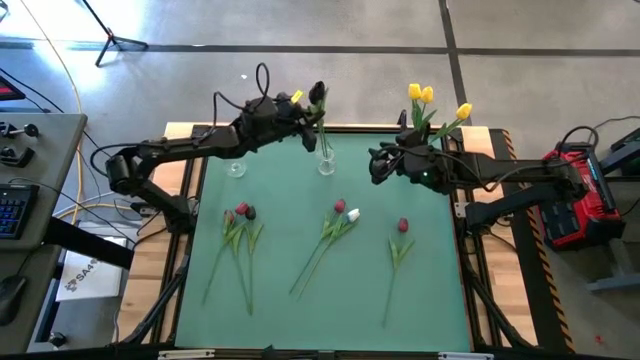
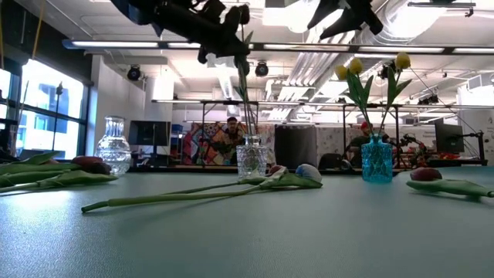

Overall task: Sort flowers into vase by color
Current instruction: Put the black tulip into the right transparent vase

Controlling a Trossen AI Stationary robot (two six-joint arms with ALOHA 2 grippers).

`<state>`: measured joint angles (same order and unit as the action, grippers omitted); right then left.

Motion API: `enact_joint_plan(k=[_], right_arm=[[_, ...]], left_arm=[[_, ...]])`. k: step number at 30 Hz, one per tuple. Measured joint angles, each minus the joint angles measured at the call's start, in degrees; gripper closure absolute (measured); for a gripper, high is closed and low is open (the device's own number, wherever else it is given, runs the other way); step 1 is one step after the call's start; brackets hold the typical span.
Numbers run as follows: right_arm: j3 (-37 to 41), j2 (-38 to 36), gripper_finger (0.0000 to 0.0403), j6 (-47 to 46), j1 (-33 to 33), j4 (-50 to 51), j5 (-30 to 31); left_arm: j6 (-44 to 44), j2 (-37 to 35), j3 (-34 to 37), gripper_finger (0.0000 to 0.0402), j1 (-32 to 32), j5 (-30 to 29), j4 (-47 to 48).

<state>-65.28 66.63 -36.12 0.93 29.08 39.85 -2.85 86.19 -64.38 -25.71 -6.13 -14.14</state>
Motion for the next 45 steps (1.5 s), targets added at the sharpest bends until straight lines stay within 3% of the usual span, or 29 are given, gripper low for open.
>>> enact_joint_plan(k=[6, 16, 33, 37, 45], right_arm=[[0.0, 0.0, 0.0226, 0.4, 1.4, 0.1, -1.0], [0.0, 0.0, 0.0226, 0.5, 2.4, 0.0, -2.4], [0.0, 0.0, 0.0226, 0.1, 2.4, 0.0, -2.9], [0.0, 0.0, 0.0226, -1.2, 2.5, 0.4, -3.5], [0.0, 0.0, 0.0226, -4.6, 2.4, 3.6, -5.7]], left_arm=[[0.0, -1.0, 0.0, 0.0401, 0.4, 0.0, 6.4], [0.5, -2.1, -0.1, 0.0401, 1.5, -0.5, 0.3], [-1.3, -0.9, 0.0, 0.0398, 1.8, -0.5, 9.0], [-3.9, 1.2, 0.0, 0.0372, 1.8, -0.5, 9.4], [-4.5, 2.6, 0.0, 0.0281, 1.8, -1.7, 6.5]])
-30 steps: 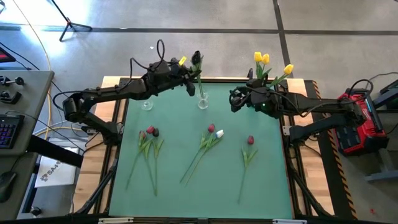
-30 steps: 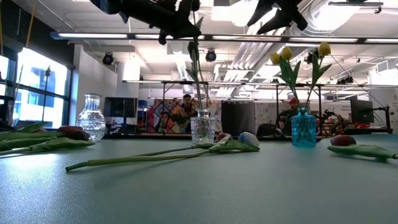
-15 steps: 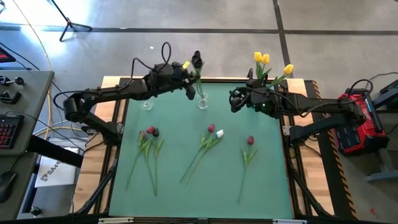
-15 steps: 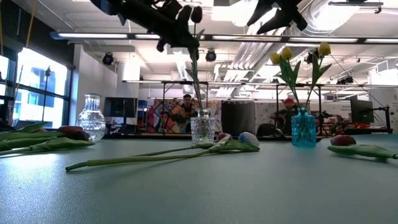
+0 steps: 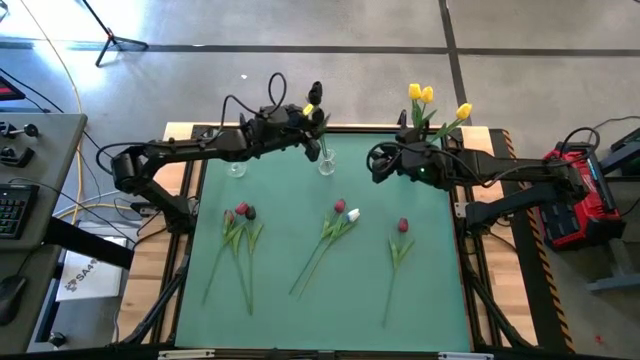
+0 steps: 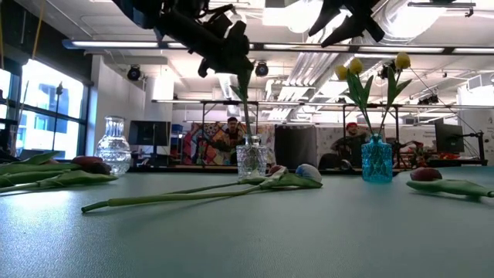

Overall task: Sort flowers into vase by color
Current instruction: Put the black tulip into the right transparent vase

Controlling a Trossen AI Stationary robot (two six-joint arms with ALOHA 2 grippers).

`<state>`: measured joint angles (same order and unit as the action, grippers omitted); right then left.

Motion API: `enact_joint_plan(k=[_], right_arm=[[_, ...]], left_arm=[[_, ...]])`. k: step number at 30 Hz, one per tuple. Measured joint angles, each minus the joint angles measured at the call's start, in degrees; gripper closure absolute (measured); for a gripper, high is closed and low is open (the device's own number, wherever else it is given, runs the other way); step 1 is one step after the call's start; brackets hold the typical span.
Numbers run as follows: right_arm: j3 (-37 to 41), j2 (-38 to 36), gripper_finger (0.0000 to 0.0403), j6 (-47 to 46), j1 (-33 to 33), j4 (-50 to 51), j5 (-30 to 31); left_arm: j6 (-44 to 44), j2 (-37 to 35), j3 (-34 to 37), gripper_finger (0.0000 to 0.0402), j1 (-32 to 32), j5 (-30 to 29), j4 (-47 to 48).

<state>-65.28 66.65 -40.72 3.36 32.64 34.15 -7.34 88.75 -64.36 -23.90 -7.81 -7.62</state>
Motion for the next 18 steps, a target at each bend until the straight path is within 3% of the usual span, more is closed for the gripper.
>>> enact_joint_plan(k=[7, 18], right_arm=[[0.0, 0.0, 0.0226, -3.2, 0.0, 2.9, -0.6], [1.1, 0.0, 0.0226, -10.5, 0.0, 12.0, -5.9]], left_arm=[[0.2, -2.2, 0.0, 0.0235, -0.2, -0.5, 0.2], [-1.6, -5.4, 0.0, 0.0231, -1.7, -0.1, 6.3]])
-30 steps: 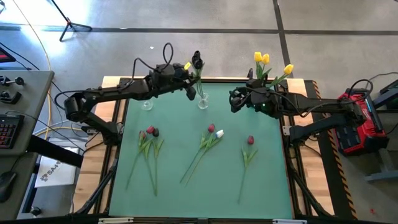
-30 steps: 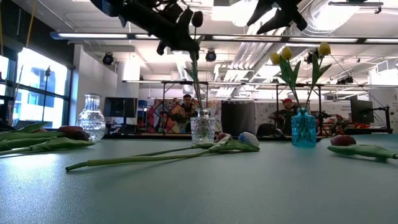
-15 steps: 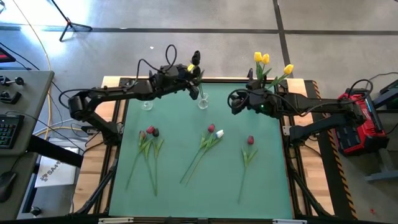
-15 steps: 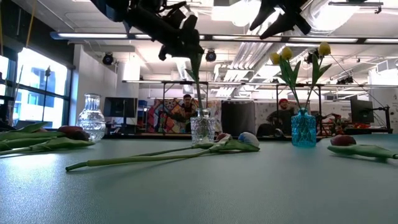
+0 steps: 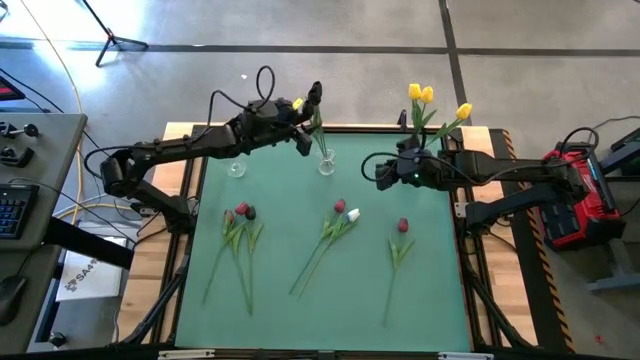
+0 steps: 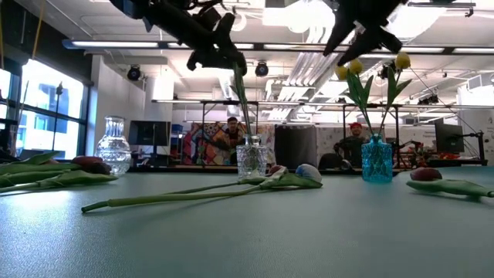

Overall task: Sort flowers into vase by color
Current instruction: Put the black tulip into the right transparent vase

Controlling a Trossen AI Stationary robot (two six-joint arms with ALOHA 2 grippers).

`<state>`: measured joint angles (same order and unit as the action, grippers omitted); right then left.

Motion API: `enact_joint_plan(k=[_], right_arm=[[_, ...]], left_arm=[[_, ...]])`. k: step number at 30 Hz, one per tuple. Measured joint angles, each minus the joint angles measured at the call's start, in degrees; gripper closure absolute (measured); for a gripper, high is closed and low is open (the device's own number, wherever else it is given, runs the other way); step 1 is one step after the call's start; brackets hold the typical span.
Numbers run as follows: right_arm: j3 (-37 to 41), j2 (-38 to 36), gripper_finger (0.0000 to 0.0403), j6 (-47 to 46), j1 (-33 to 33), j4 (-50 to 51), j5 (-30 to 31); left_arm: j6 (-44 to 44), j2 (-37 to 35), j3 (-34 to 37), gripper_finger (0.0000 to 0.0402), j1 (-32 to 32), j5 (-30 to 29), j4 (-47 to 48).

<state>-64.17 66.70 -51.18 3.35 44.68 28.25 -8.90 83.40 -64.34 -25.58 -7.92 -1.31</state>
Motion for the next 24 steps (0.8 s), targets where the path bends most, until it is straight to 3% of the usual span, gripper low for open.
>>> enact_joint_plan(k=[9, 24], right_arm=[[5.0, 0.0, 0.0226, -3.8, 0.0, 0.0, -9.0], [13.4, 2.7, 0.0226, -7.0, -0.5, -11.2, -13.9]], left_arm=[[-1.0, -4.5, 0.0, 0.0231, 0.0, 0.3, 10.5], [-3.5, -14.4, 2.1, 0.0231, 0.5, 0.5, 29.8]])
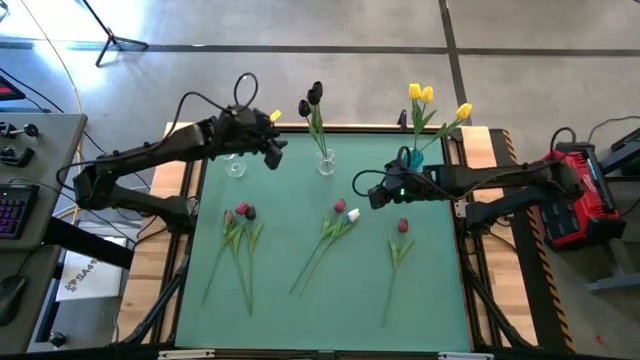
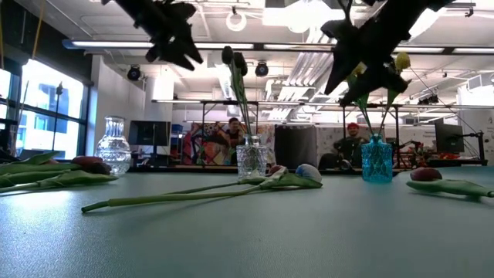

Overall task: Sort flowers into vase by color
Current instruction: Put the black tulip into the right transparent vase

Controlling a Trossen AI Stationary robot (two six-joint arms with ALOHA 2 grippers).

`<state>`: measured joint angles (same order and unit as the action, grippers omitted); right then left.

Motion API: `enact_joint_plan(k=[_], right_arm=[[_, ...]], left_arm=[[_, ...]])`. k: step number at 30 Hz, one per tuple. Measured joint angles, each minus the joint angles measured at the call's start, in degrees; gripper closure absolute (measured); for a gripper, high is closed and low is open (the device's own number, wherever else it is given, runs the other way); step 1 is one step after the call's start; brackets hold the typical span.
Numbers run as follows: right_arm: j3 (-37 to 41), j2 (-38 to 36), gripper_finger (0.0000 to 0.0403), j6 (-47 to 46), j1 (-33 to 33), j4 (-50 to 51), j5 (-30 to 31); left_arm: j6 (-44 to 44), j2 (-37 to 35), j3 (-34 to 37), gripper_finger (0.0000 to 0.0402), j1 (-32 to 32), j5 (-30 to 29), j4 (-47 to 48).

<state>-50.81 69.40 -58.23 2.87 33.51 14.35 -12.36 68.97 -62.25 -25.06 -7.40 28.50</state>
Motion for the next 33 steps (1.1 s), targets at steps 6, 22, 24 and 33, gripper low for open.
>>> enact_joint_plan(k=[6, 22, 24, 33], right_arm=[[1.2, 4.3, 0.0226, 0.0, -0.8, -1.6, -3.8], [1.2, 10.3, 0.0226, 0.2, -4.5, -5.9, -4.0], [1.2, 10.3, 0.0226, 0.7, -4.4, -5.9, -3.8], [1.2, 10.3, 0.0226, 2.3, -4.4, -5.8, -3.4]], left_arm=[[-7.8, -5.2, 7.9, 0.0231, 3.2, 1.7, 0.0], [-45.7, -14.5, 18.2, 0.0231, 20.0, -6.2, 22.3], [-51.1, -14.3, 19.5, 0.0231, 22.3, -6.3, 24.8], [-67.3, -13.1, 27.4, 0.0232, 30.5, -6.9, 16.6]])
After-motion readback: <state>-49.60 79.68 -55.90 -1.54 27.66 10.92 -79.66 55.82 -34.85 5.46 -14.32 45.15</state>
